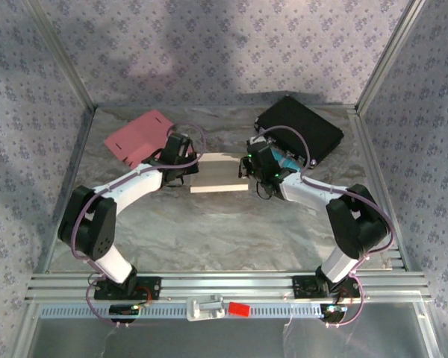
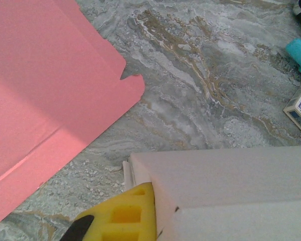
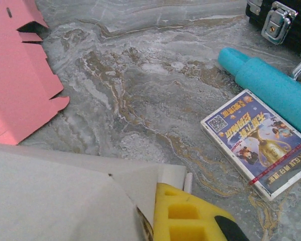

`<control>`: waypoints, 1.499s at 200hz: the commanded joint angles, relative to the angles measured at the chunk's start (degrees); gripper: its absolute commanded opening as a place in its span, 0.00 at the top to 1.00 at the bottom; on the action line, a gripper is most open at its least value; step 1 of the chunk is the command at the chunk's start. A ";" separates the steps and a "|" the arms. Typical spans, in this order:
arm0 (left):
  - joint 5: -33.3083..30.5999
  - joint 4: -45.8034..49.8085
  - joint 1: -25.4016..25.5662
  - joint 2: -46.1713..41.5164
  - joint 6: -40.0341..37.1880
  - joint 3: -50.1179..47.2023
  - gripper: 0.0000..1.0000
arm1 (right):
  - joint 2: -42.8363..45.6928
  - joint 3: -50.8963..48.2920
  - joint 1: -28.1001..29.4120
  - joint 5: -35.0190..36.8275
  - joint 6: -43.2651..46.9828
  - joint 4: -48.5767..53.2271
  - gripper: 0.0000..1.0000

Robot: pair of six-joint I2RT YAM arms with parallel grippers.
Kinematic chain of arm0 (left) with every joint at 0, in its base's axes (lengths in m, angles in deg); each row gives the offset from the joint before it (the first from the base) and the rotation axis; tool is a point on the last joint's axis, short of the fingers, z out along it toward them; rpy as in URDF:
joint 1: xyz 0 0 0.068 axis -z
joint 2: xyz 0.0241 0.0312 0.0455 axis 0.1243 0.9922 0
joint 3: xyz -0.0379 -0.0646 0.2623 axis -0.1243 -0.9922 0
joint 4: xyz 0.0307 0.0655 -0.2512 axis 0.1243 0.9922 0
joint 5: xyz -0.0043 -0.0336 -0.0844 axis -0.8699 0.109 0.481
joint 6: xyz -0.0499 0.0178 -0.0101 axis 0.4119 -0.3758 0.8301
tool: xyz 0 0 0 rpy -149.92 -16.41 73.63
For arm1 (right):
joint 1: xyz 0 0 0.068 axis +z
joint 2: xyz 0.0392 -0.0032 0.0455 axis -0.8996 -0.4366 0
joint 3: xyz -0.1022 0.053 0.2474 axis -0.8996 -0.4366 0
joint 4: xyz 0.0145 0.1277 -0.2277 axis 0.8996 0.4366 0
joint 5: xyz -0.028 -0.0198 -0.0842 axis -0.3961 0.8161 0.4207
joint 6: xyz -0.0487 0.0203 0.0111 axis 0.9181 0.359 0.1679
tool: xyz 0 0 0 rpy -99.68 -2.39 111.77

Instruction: Fold the paper box

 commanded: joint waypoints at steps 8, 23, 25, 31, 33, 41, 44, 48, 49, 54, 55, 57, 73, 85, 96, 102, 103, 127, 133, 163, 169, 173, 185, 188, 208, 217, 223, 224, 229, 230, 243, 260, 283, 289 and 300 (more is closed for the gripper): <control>4.75 -10.07 1.12 -2.84 0.21 -2.66 1.00 | 1.68 -2.80 0.41 -2.64 0.49 -6.09 1.00; 4.72 -10.58 1.54 -3.07 0.38 -3.74 1.00 | 1.53 -3.40 0.59 -2.43 0.34 -5.72 1.00; 4.74 -10.58 1.61 -3.08 0.39 -3.86 1.00 | 1.58 -3.44 0.52 -2.39 0.31 -5.53 1.00; 4.84 -10.46 1.70 -3.08 0.39 -4.13 1.00 | 1.51 -3.57 0.57 -2.21 0.26 -5.15 1.00; 4.84 -10.48 1.81 -3.10 0.33 -4.24 1.00 | 1.47 -3.61 0.61 -2.21 0.20 -4.86 1.00; 4.71 -10.33 2.19 -3.25 0.15 -4.74 1.00 | 1.56 -3.50 0.64 -1.93 -0.02 -3.87 1.00; 4.69 -10.24 2.29 -3.32 0.07 -4.87 1.00 | 1.60 -3.49 0.74 -1.81 -0.09 -3.37 1.00; 4.69 -10.08 2.46 -3.28 -0.02 -5.10 1.00 | 1.63 -3.40 0.76 -1.55 -0.21 -2.60 1.00; 4.68 -10.02 2.53 -3.35 -0.03 -5.13 1.00 | 1.66 -3.34 0.81 -1.39 -0.26 -2.38 1.00; 4.62 -9.69 2.72 -3.43 -0.13 -5.35 1.00 | 1.71 -3.12 0.85 -1.12 -0.43 -1.29 1.00; 4.55 -9.60 2.79 -3.39 -0.17 -5.43 1.00 | 1.79 -3.07 0.85 -1.05 -0.51 -1.16 1.00; 4.46 -9.48 2.87 -3.46 -0.21 -5.49 1.00 | 1.85 -2.87 0.85 -0.88 -0.65 -0.59 1.00; 3.60 -8.49 3.54 -3.90 -0.31 -6.42 1.00 | 2.42 -1.65 0.92 -0.26 -1.92 3.70 1.00; 2.41 -7.89 4.21 -4.51 -0.61 -7.24 1.00 | 3.09 -0.30 0.94 0.36 -3.81 7.39 0.99; 0.96 -7.00 4.89 -4.82 -0.83 -7.70 1.00 | 3.96 1.01 1.03 0.44 -5.63 11.27 0.91; 0.15 -6.24 5.19 -4.96 -0.84 -7.92 1.00 | 4.54 1.71 0.98 0.48 -7.00 13.40 0.85; -0.01 -6.13 5.22 -4.94 -0.84 -7.91 1.00 | 4.65 1.76 1.00 0.41 -7.22 13.75 0.84; -2.65 -5.47 6.32 -5.22 -0.70 -8.99 1.00 | 7.70 3.59 0.90 -1.93 -13.61 20.85 0.64; -3.04 -5.48 6.55 -5.24 -0.63 -9.16 1.00 | 8.49 3.75 0.92 -2.95 -15.51 22.32 0.61; -4.87 -5.04 7.59 -4.75 -0.31 -8.79 1.00 | 13.65 1.59 1.85 -7.69 -26.96 26.83 0.51; -5.02 -4.97 7.71 -4.63 -0.31 -8.62 1.00 | 14.88 1.03 2.12 -7.81 -29.41 28.06 0.50; -5.15 -4.88 7.83 -4.52 -0.31 -8.46 1.00 | 15.65 0.62 2.32 -7.82 -30.92 28.67 0.49; -5.50 -4.53 8.04 -4.29 -0.33 -8.14 1.00 | 18.54 -0.55 2.74 -8.02 -34.99 29.79 0.48; -5.57 -4.46 8.09 -4.24 -0.36 -8.00 1.00 | 19.28 -0.61 2.86 -7.84 -36.08 30.31 0.48; -5.84 -4.44 8.34 -4.05 0.04 -7.87 1.00 | 23.52 -0.09 3.53 -6.13 -41.01 32.02 0.47; -6.10 -4.26 8.53 -4.04 0.12 -7.83 1.00 | 24.78 1.19 3.89 -4.66 -43.75 34.19 0.47; -6.23 -4.27 8.62 -4.04 0.26 -7.83 1.00 | 25.42 2.17 4.12 -3.77 -46.42 35.97 0.47; -6.23 -4.26 8.69 -4.04 0.28 -7.77 1.00 | 25.46 2.30 4.11 -3.60 -46.66 36.28 0.47; -6.22 -4.32 8.75 -3.95 0.36 -7.74 1.00 | 25.74 3.16 4.30 -3.00 -49.38 37.78 0.48; -6.23 -4.28 8.80 -3.95 0.33 -7.72 1.00 | 25.76 3.37 4.29 -2.87 -50.29 38.07 0.48; -6.65 -4.12 9.14 -3.95 0.56 -7.65 1.00 | 25.54 5.13 4.50 -1.82 -60.73 41.68 0.49; -7.01 -3.82 9.53 -4.02 0.61 -7.53 1.00 | 23.27 7.62 5.09 -2.11 -71.99 41.77 0.50; -7.95 -3.21 9.97 -4.13 0.94 -7.19 1.00 | 18.70 12.37 6.77 1.00 -81.75 41.67 0.49; -8.19 -3.05 10.00 -4.12 1.09 -7.11 1.00 | 17.40 15.14 6.93 1.92 -83.27 41.71 0.49; -8.47 -2.76 10.15 -4.18 1.31 -7.02 1.00 | 14.86 17.72 6.97 2.19 -86.23 43.49 0.48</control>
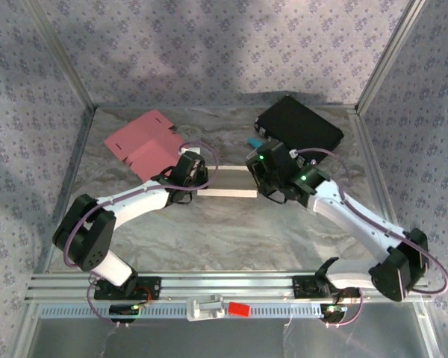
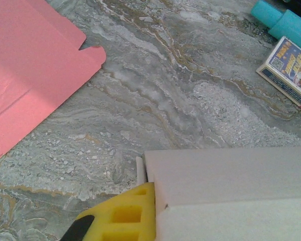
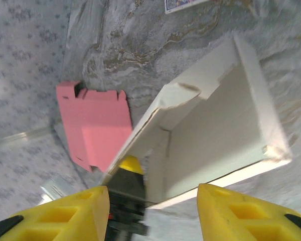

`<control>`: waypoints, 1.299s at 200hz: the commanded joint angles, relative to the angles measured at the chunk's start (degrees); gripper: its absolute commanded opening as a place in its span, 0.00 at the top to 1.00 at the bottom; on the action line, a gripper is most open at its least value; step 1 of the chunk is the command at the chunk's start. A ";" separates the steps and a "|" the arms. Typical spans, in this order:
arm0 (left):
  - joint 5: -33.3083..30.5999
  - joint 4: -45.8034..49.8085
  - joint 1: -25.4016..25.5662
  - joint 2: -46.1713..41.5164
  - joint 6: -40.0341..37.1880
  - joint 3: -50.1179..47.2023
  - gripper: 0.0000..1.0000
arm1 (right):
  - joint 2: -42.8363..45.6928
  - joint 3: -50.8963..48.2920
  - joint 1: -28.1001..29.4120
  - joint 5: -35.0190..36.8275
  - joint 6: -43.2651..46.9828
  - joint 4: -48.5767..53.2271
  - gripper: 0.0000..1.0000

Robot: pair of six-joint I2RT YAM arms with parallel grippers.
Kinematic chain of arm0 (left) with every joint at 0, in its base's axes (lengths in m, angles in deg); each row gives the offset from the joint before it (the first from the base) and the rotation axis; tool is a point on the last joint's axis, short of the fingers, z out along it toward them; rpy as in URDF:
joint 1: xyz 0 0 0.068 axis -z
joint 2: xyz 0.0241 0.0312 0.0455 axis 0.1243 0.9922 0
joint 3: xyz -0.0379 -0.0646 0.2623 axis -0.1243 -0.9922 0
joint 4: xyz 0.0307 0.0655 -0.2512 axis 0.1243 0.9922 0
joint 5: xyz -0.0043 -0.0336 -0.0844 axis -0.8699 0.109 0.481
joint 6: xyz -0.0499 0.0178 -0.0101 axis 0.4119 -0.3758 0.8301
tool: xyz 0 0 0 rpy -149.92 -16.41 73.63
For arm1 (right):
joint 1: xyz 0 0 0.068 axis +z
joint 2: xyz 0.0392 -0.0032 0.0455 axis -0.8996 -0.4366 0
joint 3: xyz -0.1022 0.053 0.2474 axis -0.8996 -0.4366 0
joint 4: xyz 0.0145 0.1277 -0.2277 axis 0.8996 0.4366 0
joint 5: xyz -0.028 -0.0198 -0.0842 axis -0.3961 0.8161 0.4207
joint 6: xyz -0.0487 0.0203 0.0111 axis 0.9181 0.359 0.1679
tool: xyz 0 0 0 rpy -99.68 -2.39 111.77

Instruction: Fold the paper box

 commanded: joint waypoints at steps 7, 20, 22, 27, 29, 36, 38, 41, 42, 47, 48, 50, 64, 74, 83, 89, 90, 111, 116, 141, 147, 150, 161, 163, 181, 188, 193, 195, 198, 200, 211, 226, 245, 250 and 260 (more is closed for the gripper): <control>-1.27 3.19 0.78 -0.15 1.29 1.17 1.00 | -5.67 7.15 0.72 3.64 -16.22 4.14 0.48; -1.38 3.33 0.95 -0.24 1.58 1.14 1.00 | -8.07 7.78 0.53 2.06 -18.99 2.84 0.48; -1.42 3.37 0.94 -0.24 1.62 1.08 1.00 | -8.40 7.82 0.47 1.86 -19.29 2.81 0.48; -1.61 3.28 1.08 -0.24 1.67 1.06 1.00 | -9.17 8.00 0.32 1.60 -19.79 1.38 0.48; -1.57 3.31 1.12 -0.22 1.74 1.04 1.00 | -9.45 8.14 0.33 1.59 -19.84 1.14 0.48; -1.64 3.33 1.24 -0.17 1.71 1.01 1.00 | -10.53 8.91 0.14 1.67 -19.74 0.93 0.49; -1.70 3.26 1.23 -0.23 1.75 1.00 1.00 | -10.77 9.25 0.05 1.72 -19.58 0.99 0.49; -1.72 3.31 1.23 -0.28 1.76 1.05 1.00 | -11.20 9.81 -0.01 1.80 -19.24 1.15 0.49; -1.73 3.32 1.27 -0.26 1.80 1.01 1.00 | -11.40 9.97 -0.05 1.83 -19.15 1.18 0.49; -1.73 3.40 1.39 -0.28 1.83 1.01 1.00 | -11.97 10.65 -0.22 1.78 -18.66 1.40 0.49; -1.73 3.41 1.39 -0.26 1.80 1.03 1.00 | -12.13 10.74 -0.29 1.69 -18.51 1.44 0.49; -1.73 3.41 1.38 -0.29 1.72 0.98 1.00 | -12.58 11.25 -0.40 1.45 -18.24 1.70 0.49; -1.85 3.57 1.45 -0.37 1.85 1.11 1.00 | -14.37 13.20 -1.02 -0.35 -17.53 3.35 0.50; -1.97 3.75 1.46 -0.33 1.85 1.27 1.00 | -15.24 13.86 -1.16 -1.07 -17.48 4.23 0.51; -1.94 3.79 1.43 -0.32 1.76 1.38 1.00 | -15.75 13.97 -1.11 -1.17 -17.65 4.08 0.53; -1.98 3.85 1.46 -0.26 1.76 1.36 1.00 | -16.03 14.02 -1.16 -1.32 -17.61 3.99 0.54; -1.98 3.85 1.48 -0.25 1.76 1.38 1.00 | -16.14 14.00 -1.24 -1.36 -17.59 4.05 0.54; -1.99 3.84 1.53 -0.23 1.85 1.49 1.00 | -17.41 14.53 -1.61 -2.33 -17.50 4.85 0.58; -2.04 3.85 1.57 -0.16 1.77 1.44 1.00 | -17.68 14.77 -1.76 -2.69 -17.48 5.16 0.59; -2.04 3.93 1.57 0.09 1.54 1.67 1.00 | -18.75 15.09 -1.93 -3.35 -17.26 5.89 0.64; -1.99 3.93 1.54 0.19 1.54 1.74 1.00 | -18.88 14.98 -1.96 -3.40 -17.26 5.82 0.65; -1.92 3.94 1.51 0.19 1.53 1.88 1.00 | -18.96 14.88 -2.04 -3.44 -17.23 5.74 0.66; -1.88 3.98 1.51 0.35 1.60 2.04 1.00 | -19.26 14.70 -2.27 -3.60 -17.21 5.21 0.70; -1.87 3.95 1.56 0.43 1.63 2.07 1.00 | -19.24 14.65 -2.25 -3.66 -17.22 5.16 0.71; -1.87 4.03 1.52 0.56 1.59 2.37 1.00 | -19.67 14.79 -2.71 -4.00 -17.00 4.93 0.76; -1.91 4.02 1.54 0.65 1.65 2.41 1.00 | -19.74 14.82 -2.86 -4.11 -16.81 5.03 0.77; -1.97 4.07 1.54 0.66 1.67 2.48 1.00 | -19.73 14.83 -2.90 -4.19 -16.78 5.08 0.79; -1.99 4.08 1.52 0.68 1.63 2.51 1.00 | -19.76 14.75 -3.04 -4.21 -16.78 5.12 0.80; -1.99 4.11 1.56 0.65 1.53 2.48 1.00 | -19.75 14.70 -3.03 -4.26 -16.78 5.16 0.81; -1.99 4.16 1.53 0.66 1.53 2.58 1.00 | -19.69 14.67 -3.08 -4.27 -16.78 5.17 0.81; -2.31 4.41 1.56 0.70 1.58 2.72 1.00 | -19.66 14.35 -3.21 -4.45 -16.78 5.10 0.85; -2.67 4.79 1.56 0.49 1.58 2.80 1.00 | -19.50 13.84 -3.41 -4.99 -16.87 4.88 0.91; -2.30 6.46 1.58 -0.09 1.49 3.83 0.92 | -19.07 12.92 -3.49 -5.56 -16.95 4.60 0.96; -2.08 7.12 1.50 -0.31 1.52 4.14 0.89 | -18.93 12.64 -3.59 -5.63 -16.95 4.49 0.97; -1.51 8.40 1.57 -0.88 1.79 4.70 0.82 | -18.66 11.93 -3.61 -5.90 -16.75 4.21 0.99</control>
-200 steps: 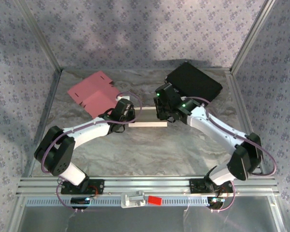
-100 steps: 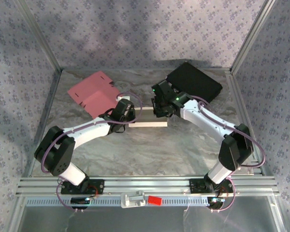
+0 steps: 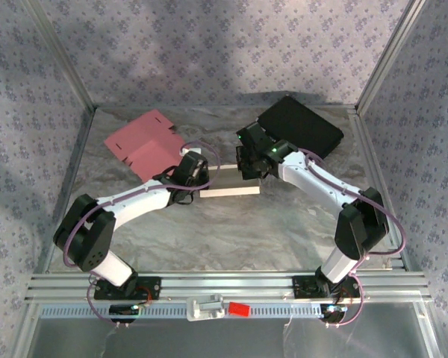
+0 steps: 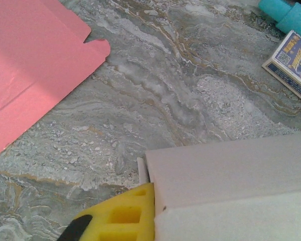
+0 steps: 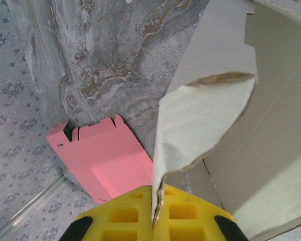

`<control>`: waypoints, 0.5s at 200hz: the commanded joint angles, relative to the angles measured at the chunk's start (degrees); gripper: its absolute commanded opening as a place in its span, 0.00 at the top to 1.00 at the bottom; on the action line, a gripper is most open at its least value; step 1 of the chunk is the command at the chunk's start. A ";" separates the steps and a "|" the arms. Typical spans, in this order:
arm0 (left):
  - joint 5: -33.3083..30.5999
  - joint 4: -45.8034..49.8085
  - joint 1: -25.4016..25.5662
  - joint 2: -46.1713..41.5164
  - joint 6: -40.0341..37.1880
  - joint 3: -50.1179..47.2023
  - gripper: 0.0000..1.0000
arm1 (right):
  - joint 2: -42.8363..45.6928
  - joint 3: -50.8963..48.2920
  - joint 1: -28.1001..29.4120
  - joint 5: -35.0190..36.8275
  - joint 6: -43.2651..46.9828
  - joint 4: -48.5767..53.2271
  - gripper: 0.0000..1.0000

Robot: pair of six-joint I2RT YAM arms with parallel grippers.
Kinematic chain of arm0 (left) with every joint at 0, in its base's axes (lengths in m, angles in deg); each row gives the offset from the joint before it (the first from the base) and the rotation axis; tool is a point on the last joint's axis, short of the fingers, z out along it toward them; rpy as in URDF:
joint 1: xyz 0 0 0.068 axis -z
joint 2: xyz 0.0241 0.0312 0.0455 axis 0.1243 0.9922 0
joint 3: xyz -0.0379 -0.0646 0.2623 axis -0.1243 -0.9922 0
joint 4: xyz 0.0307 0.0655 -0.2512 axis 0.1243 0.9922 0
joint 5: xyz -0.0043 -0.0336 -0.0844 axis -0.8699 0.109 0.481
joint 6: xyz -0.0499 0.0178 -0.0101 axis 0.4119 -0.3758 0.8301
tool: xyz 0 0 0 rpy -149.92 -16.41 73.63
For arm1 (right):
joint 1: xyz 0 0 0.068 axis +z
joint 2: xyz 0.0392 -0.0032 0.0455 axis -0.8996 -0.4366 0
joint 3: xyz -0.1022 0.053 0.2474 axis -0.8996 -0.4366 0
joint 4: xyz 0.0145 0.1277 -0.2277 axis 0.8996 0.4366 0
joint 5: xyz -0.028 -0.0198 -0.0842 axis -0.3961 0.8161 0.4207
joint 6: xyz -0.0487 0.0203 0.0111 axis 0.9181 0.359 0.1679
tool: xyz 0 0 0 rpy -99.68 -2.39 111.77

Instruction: Fold the paper box

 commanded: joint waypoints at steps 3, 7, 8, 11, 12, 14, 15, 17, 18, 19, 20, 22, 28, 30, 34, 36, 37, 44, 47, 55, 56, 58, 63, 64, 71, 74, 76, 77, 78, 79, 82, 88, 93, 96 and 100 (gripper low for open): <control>0.57 4.61 0.40 -1.16 0.40 2.84 0.80 | 0.88 -1.69 -0.05 -0.68 0.07 1.61 0.99; 0.97 5.04 0.44 -1.58 0.57 2.92 0.78 | 0.99 -2.03 -0.09 -0.78 0.15 1.51 1.00; 1.02 5.09 0.44 -1.69 0.59 2.93 0.77 | 1.07 -2.14 -0.10 -0.85 0.20 1.54 1.00; 1.31 5.31 0.38 -1.93 0.68 2.88 0.76 | 1.20 -2.50 -0.11 -0.88 0.28 1.39 1.00; 1.41 5.41 0.37 -2.05 0.73 2.82 0.76 | 1.26 -2.59 -0.11 -0.90 0.31 1.34 1.00; 1.53 5.47 0.42 -2.35 0.83 2.79 0.75 | 1.34 -2.79 -0.12 -1.03 0.37 1.19 1.00; 1.66 5.57 0.43 -2.47 0.85 2.78 0.75 | 1.37 -2.96 -0.12 -1.02 0.40 1.11 1.00; 1.81 5.76 0.37 -2.70 0.97 2.76 0.74 | 1.42 -3.21 -0.12 -1.12 0.53 0.98 1.00; 1.97 5.85 0.32 -2.82 1.01 2.72 0.73 | 1.45 -3.34 -0.08 -1.15 0.61 0.92 1.00; 2.05 5.89 0.38 -2.93 1.02 2.65 0.73 | 1.52 -3.41 -0.05 -1.21 0.65 0.88 1.00; 2.18 5.96 0.41 -3.03 1.12 2.62 0.72 | 1.59 -3.57 -0.09 -1.24 0.67 0.82 1.00; 2.36 6.05 0.43 -3.32 1.24 2.50 0.72 | 1.65 -3.76 -0.11 -1.31 0.75 0.74 1.00; 3.02 6.43 0.49 -4.15 1.70 2.22 0.70 | 1.93 -4.60 -0.12 -1.37 0.94 0.51 1.00; 3.30 6.52 0.50 -4.46 1.80 2.10 0.70 | 2.04 -4.92 -0.12 -1.43 0.99 0.33 1.00; 3.88 6.61 0.51 -5.10 2.02 1.79 0.69 | 2.28 -5.53 -0.05 -1.43 1.19 0.30 1.00; 4.02 6.68 0.52 -5.42 2.01 1.61 0.69 | 2.35 -5.77 -0.08 -1.31 1.23 0.32 1.00; 4.17 6.70 0.53 -5.59 2.14 1.48 0.69 | 2.40 -5.94 -0.10 -1.29 1.31 0.32 1.00; 5.35 6.77 0.50 -6.77 2.58 0.64 0.69 | 2.79 -6.97 -0.03 -1.17 1.68 -1.08 1.00; 5.89 6.73 0.47 -7.27 2.80 0.27 0.69 | 2.88 -7.33 -0.05 -1.03 1.74 -1.20 1.00; 7.62 6.77 0.57 -8.88 3.21 -0.83 0.68 | 3.23 -8.19 -0.10 -1.02 1.75 -1.60 1.00; 7.87 6.79 0.55 -9.12 3.27 -0.97 0.68 | 3.28 -8.34 -0.11 -1.10 1.84 -1.69 1.00; 8.31 6.85 0.55 -9.61 3.44 -1.29 0.68 | 3.32 -8.62 -0.12 -1.17 1.90 -1.94 1.00; 9.49 7.01 0.60 -10.80 3.66 -2.08 0.68 | 3.62 -9.41 -0.04 -1.25 1.92 -2.54 1.00; 9.77 7.05 0.56 -11.09 3.76 -2.21 0.68 | 3.61 -9.47 -0.03 -1.26 1.96 -2.65 1.00; 11.28 7.25 0.61 -13.01 4.07 -3.49 0.68 | 3.92 -10.33 -0.10 -1.46 2.08 -3.06 1.00; 11.83 7.27 0.57 -13.96 4.36 -4.09 0.68 | 4.01 -10.55 -0.12 -1.50 2.14 -3.11 1.00; 12.16 7.32 0.60 -14.47 4.55 -4.51 0.68 | 4.08 -10.69 -0.12 -1.53 2.22 -3.17 1.00; 12.33 7.38 0.61 -14.73 4.69 -4.61 0.68 | 4.10 -10.78 -0.12 -1.53 2.29 -3.18 1.00; 12.46 7.36 0.61 -15.21 4.75 -4.79 0.68 | 4.16 -10.88 -0.12 -1.54 2.32 -3.14 1.00; 12.53 7.31 0.61 -15.67 4.83 -5.06 0.68 | 4.19 -10.96 -0.08 -1.54 2.38 -3.17 1.00; 12.93 7.22 0.56 -16.86 5.17 -5.86 0.69 | 4.22 -11.07 -0.05 -1.61 2.50 -3.18 1.00; 13.49 7.01 0.61 -19.18 5.86 -7.22 0.68 | 4.32 -11.30 -0.07 -1.83 2.75 -3.18 1.00; 13.57 6.91 0.57 -21.18 6.40 -8.25 0.68 | 4.49 -11.46 0.07 -1.96 2.95 -3.27 1.00; 13.45 7.03 0.61 -22.17 6.82 -8.79 0.68 | 4.57 -11.47 0.10 -2.04 3.04 -3.26 1.00; 13.11 7.22 0.53 -23.68 7.25 -9.31 0.67 | 4.64 -11.47 0.22 -2.06 3.10 -3.36 1.00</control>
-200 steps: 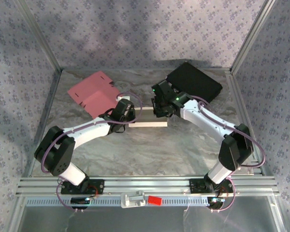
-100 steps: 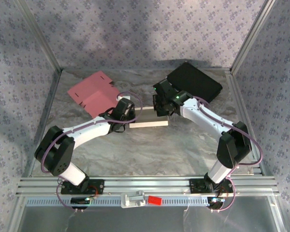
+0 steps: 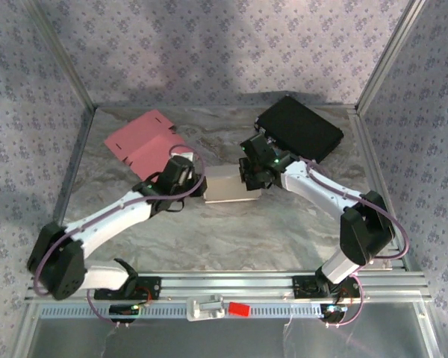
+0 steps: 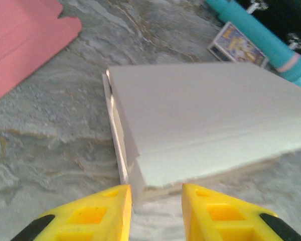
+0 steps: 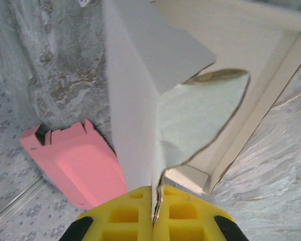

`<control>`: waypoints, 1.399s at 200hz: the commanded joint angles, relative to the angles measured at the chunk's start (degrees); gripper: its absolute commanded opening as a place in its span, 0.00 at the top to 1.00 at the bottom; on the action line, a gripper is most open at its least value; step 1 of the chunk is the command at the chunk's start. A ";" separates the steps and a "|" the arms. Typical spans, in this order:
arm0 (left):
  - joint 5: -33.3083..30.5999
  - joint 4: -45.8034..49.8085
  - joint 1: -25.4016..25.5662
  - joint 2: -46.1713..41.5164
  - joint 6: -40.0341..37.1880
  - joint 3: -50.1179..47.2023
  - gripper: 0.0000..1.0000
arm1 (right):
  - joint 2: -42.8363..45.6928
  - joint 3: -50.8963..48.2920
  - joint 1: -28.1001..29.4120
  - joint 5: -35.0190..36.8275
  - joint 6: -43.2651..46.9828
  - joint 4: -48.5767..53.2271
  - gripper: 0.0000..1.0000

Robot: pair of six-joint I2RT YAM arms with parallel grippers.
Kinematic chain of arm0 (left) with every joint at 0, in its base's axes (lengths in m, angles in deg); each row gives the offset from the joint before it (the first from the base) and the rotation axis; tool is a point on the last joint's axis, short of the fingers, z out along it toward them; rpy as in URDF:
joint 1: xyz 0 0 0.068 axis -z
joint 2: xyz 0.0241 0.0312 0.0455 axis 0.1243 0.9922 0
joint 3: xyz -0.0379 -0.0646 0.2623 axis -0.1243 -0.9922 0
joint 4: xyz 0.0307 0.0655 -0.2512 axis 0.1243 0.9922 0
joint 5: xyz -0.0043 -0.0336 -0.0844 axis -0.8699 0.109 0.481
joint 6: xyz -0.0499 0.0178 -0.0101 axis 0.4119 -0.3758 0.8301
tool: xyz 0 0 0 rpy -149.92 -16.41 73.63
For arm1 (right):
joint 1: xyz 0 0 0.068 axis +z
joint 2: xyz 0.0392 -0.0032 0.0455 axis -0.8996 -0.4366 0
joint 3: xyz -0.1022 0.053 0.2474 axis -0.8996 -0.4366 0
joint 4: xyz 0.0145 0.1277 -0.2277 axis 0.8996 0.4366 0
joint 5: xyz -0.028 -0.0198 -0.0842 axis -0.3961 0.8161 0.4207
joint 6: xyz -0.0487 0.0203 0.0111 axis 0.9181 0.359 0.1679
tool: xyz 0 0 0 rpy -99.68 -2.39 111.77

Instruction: Fold the paper box

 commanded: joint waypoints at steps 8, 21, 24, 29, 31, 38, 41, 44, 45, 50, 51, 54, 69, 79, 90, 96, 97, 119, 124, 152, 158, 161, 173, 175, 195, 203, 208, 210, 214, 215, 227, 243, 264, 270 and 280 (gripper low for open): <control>3.08 1.60 -0.10 -9.48 4.12 -4.06 0.66 | 1.84 -1.29 0.53 0.05 1.95 1.41 1.00; 3.92 2.84 -1.68 -10.99 5.77 -4.16 0.63 | 2.26 -3.82 0.89 0.05 2.60 1.12 1.00; 4.24 3.07 -2.16 -11.01 6.29 -4.11 0.63 | 2.22 -4.03 0.98 0.05 2.78 0.99 1.00; 4.98 3.13 -2.94 -10.85 6.99 -4.10 0.62 | 2.28 -4.46 1.02 0.05 3.19 0.78 1.00; 5.26 3.13 -3.26 -10.73 7.33 -4.06 0.62 | 2.34 -4.67 1.06 0.05 3.26 0.61 1.00; 6.43 3.05 -4.47 -10.14 8.63 -3.88 0.61 | 2.37 -5.41 1.12 -0.10 3.99 0.06 1.00; 7.10 2.89 -4.96 -9.73 9.17 -3.77 0.61 | 2.38 -5.92 1.05 -0.17 4.28 -0.51 1.00; 7.90 2.51 -5.42 -9.29 9.50 -3.68 0.61 | 2.31 -6.47 1.06 -0.31 4.57 -1.16 1.00; 8.19 2.38 -5.52 -9.10 9.64 -3.72 0.61 | 2.35 -6.65 1.05 -0.39 4.67 -1.43 1.00; 9.58 1.43 -6.16 -8.15 10.27 -3.62 0.61 | 2.39 -7.53 1.04 -0.58 5.13 -2.65 1.00; 9.91 1.32 -6.29 -7.91 10.34 -3.56 0.61 | 2.43 -7.66 1.04 -0.66 5.22 -2.84 1.00; 10.69 0.94 -6.61 -7.22 10.78 -3.43 0.61 | 2.51 -8.15 0.97 -0.66 5.42 -3.25 1.00; 13.80 0.08 -7.81 -2.94 12.77 -2.05 0.61 | 2.89 -9.88 1.01 -0.57 5.67 -4.46 1.00; 15.74 -1.22 -8.08 0.03 13.30 -1.39 0.62 | 3.00 -10.66 0.99 -0.60 5.66 -5.16 1.00; 16.62 -2.16 -8.11 3.09 13.99 -0.64 0.62 | 3.18 -11.00 1.00 -0.56 5.66 -5.41 1.00; 16.76 -2.35 -8.17 4.70 14.37 -0.27 0.62 | 3.18 -10.96 1.00 -0.62 5.71 -5.43 1.00; 16.84 -2.33 -8.17 4.93 14.45 -0.25 0.62 | 3.18 -10.91 1.02 -0.59 5.73 -5.46 1.00; 18.03 -5.35 -8.18 9.20 16.03 0.21 0.62 | 3.33 -10.96 1.05 -0.56 5.97 -5.32 1.00; 18.33 -6.26 -8.18 9.86 16.50 0.30 0.62 | 3.30 -10.95 1.12 -0.71 5.93 -5.18 1.00; 17.71 -6.11 -8.23 13.25 16.61 2.12 0.61 | 3.50 -11.17 0.96 -0.91 6.06 -4.92 1.00; 17.63 -6.41 -8.32 13.67 16.48 2.24 0.61 | 3.52 -11.30 0.96 -1.07 6.01 -4.87 1.00; 17.63 -6.51 -8.27 13.95 16.39 2.22 0.61 | 3.53 -11.34 0.98 -1.01 6.01 -4.86 1.00; 18.06 -7.31 -8.43 15.28 16.22 2.52 0.62 | 3.44 -11.40 0.87 -1.24 6.12 -4.94 1.00; 18.22 -7.50 -8.43 15.47 16.16 2.56 0.62 | 3.44 -11.46 0.87 -1.26 6.11 -4.88 1.00; 19.58 -8.79 -8.40 18.09 16.02 2.88 0.65 | 3.44 -11.57 0.71 -1.54 6.18 -4.83 1.00; 20.04 -9.54 -8.36 18.80 16.22 2.75 0.66 | 3.43 -11.66 0.71 -1.62 6.18 -4.79 1.00; 20.08 -9.85 -8.35 19.12 16.29 2.67 0.68 | 3.44 -11.66 0.71 -1.67 6.19 -4.83 1.00; 20.09 -9.91 -8.35 19.18 16.35 2.62 0.68 | 3.44 -11.66 0.70 -1.74 6.23 -4.79 1.00; 20.22 -10.02 -8.33 19.29 16.45 2.58 0.68 | 3.42 -11.66 0.61 -1.79 6.30 -4.78 1.00; 20.20 -10.04 -8.29 19.35 16.55 2.58 0.68 | 3.43 -11.61 0.65 -1.79 6.29 -4.82 1.00; 20.17 -10.48 -8.13 19.34 16.72 2.37 0.70 | 3.52 -11.75 0.57 -1.83 6.28 -4.65 1.00; 20.26 -10.40 -7.95 19.22 16.64 2.38 0.75 | 3.59 -11.83 0.50 -1.86 6.39 -4.67 1.00; 20.14 -10.05 -7.82 19.23 16.38 2.22 0.81 | 3.57 -12.09 0.25 -2.13 6.59 -4.80 1.00; 20.04 -9.84 -7.75 19.16 16.29 2.08 0.81 | 3.53 -12.18 0.19 -2.29 6.70 -4.83 1.00; 19.65 -8.93 -7.80 19.06 15.97 1.98 0.81 | 3.59 -12.48 0.11 -2.60 7.04 -4.61 1.00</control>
